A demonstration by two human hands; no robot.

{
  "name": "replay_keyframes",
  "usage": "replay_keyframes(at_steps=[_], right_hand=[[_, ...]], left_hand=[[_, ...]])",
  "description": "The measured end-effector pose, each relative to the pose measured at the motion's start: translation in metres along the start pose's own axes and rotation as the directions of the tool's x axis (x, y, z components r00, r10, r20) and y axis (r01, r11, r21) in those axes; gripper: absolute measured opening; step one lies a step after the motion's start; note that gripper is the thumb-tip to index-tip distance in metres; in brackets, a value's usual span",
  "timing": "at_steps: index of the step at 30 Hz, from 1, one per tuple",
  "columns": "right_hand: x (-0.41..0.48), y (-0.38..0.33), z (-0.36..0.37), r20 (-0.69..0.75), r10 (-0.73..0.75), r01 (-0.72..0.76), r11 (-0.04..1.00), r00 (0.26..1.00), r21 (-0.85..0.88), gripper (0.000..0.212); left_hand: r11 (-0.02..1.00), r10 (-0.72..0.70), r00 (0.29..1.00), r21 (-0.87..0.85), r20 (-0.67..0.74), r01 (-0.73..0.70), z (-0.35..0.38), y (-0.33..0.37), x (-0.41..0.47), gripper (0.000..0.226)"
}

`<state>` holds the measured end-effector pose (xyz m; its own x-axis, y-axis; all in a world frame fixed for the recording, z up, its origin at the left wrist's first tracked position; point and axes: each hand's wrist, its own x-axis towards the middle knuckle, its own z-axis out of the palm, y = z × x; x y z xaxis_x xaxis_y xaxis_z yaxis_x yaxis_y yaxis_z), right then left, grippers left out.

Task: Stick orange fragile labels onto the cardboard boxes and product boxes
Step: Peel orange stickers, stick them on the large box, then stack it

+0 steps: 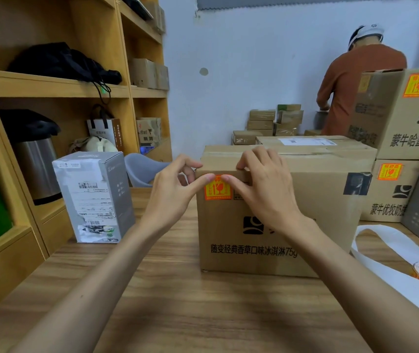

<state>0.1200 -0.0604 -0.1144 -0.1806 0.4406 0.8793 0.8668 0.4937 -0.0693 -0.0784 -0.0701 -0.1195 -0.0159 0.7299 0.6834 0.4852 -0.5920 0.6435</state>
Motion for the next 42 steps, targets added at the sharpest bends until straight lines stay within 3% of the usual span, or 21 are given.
replay_keyframes(at_steps=[7,12,15,19,25,30,34,39,42], right_hand=[[-0.002,0.008,-0.006,0.066,-0.061,0.058,0.998,0.996,0.039,0.03],[-0.009,0.01,-0.006,0.116,-0.152,0.168,0.974,0.982,-0.15,0.058],[-0.011,0.01,-0.004,0.119,-0.19,0.212,0.955,0.974,-0.209,0.065],[-0.01,0.011,-0.004,0.111,-0.206,0.225,0.951,0.972,-0.21,0.063],[-0.006,0.011,-0.007,0.117,-0.203,0.221,0.961,0.972,-0.167,0.048],[0.001,0.007,-0.008,0.065,-0.176,0.183,0.977,0.982,-0.107,0.04],[0.001,0.008,-0.005,0.074,-0.163,0.172,0.977,0.984,-0.129,0.039],[-0.005,0.013,-0.007,0.122,-0.197,0.213,0.967,0.973,-0.139,0.047],[-0.004,0.013,-0.009,0.146,-0.202,0.223,0.964,0.968,-0.143,0.053]], left_hand=[[0.999,0.04,0.998,-0.039,0.054,-0.038,-0.004,-0.007,-0.001,0.03],[0.986,0.103,0.987,0.115,0.125,-0.118,0.001,-0.018,-0.007,0.063],[0.973,0.136,0.982,0.17,0.13,-0.157,0.003,-0.024,-0.006,0.07],[0.963,0.168,0.971,0.184,0.168,-0.199,0.0,-0.025,-0.004,0.067],[0.979,0.181,0.963,0.052,0.201,-0.195,-0.008,-0.019,0.0,0.043],[0.98,0.182,0.969,0.052,0.168,-0.193,-0.01,-0.012,0.004,0.025],[0.973,0.206,0.963,0.064,0.177,-0.22,-0.011,-0.012,0.005,0.031],[0.952,0.202,0.94,0.171,0.276,-0.255,-0.012,-0.021,0.0,0.063],[0.952,0.211,0.938,0.16,0.276,-0.262,-0.013,-0.021,0.0,0.061]])
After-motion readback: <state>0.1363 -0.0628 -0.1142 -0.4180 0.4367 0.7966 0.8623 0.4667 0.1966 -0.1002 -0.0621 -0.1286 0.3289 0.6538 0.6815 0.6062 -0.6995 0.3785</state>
